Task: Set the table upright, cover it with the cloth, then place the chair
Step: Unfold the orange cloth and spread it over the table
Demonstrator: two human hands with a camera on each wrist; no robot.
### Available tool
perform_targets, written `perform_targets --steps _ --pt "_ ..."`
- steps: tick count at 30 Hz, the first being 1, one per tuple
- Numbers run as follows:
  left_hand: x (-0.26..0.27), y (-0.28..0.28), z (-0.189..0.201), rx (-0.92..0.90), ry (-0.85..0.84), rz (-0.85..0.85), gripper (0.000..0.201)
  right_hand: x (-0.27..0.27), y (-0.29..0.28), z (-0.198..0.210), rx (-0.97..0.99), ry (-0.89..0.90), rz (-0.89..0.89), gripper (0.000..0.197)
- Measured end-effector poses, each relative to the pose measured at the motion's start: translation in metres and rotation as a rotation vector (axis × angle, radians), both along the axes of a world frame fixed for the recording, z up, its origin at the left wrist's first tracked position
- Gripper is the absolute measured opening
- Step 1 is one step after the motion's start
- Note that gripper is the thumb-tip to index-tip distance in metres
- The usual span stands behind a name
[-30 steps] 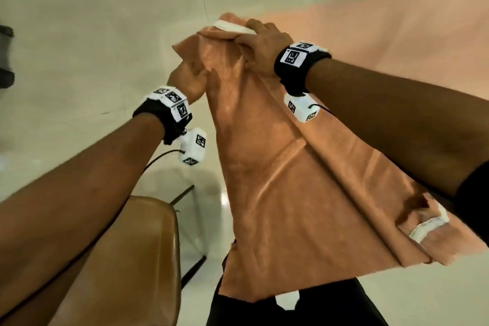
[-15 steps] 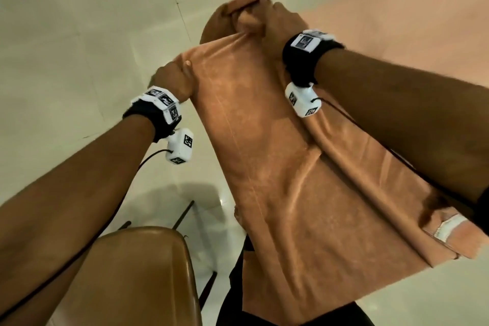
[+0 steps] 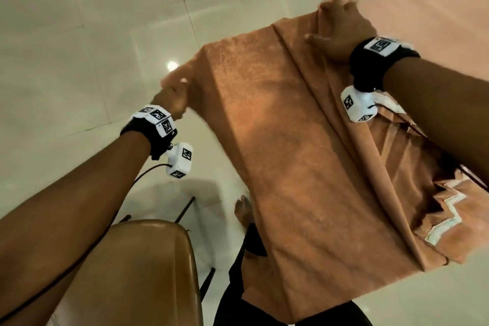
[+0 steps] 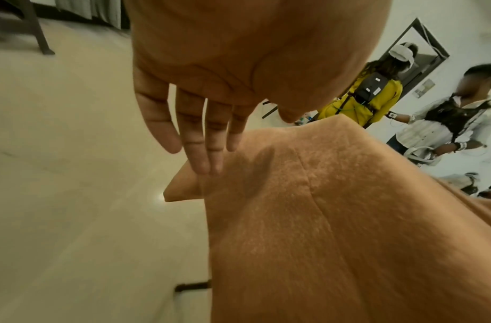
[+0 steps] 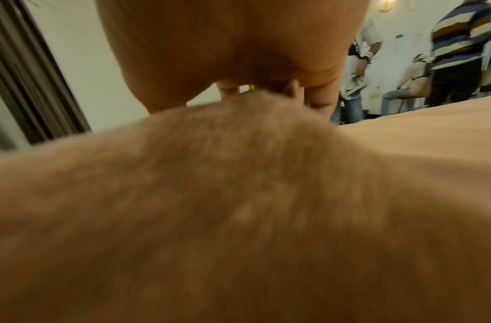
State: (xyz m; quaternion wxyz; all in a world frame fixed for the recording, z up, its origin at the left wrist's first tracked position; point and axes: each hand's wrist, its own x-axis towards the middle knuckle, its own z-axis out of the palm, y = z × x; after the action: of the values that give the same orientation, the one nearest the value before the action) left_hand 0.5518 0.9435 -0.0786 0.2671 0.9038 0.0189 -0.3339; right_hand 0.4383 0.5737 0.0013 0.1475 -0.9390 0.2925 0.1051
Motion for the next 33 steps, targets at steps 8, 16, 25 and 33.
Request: perform_targets --steps 8,16,25,33 --pt "-0.131 -0.014 0.02 -0.386 0.391 0.066 0.038 -0.056 0.09 -0.005 -0.202 -0.166 0.164 0.083" --pt "-0.281 0.023 0.015 -0.414 0.547 0.068 0.02 -0.161 0.17 -0.023 -0.038 -0.04 0.444 0.06" --pt "-0.384 0.073 0.028 -0.184 0.58 -0.528 0.071 -0.242 0.198 -0.022 0.1 0.028 0.691 0.067" --pt "-0.462 0.079 0.016 -0.044 0.261 -0.465 0.042 -0.281 0.193 -0.029 0.126 -0.015 0.761 0.064"
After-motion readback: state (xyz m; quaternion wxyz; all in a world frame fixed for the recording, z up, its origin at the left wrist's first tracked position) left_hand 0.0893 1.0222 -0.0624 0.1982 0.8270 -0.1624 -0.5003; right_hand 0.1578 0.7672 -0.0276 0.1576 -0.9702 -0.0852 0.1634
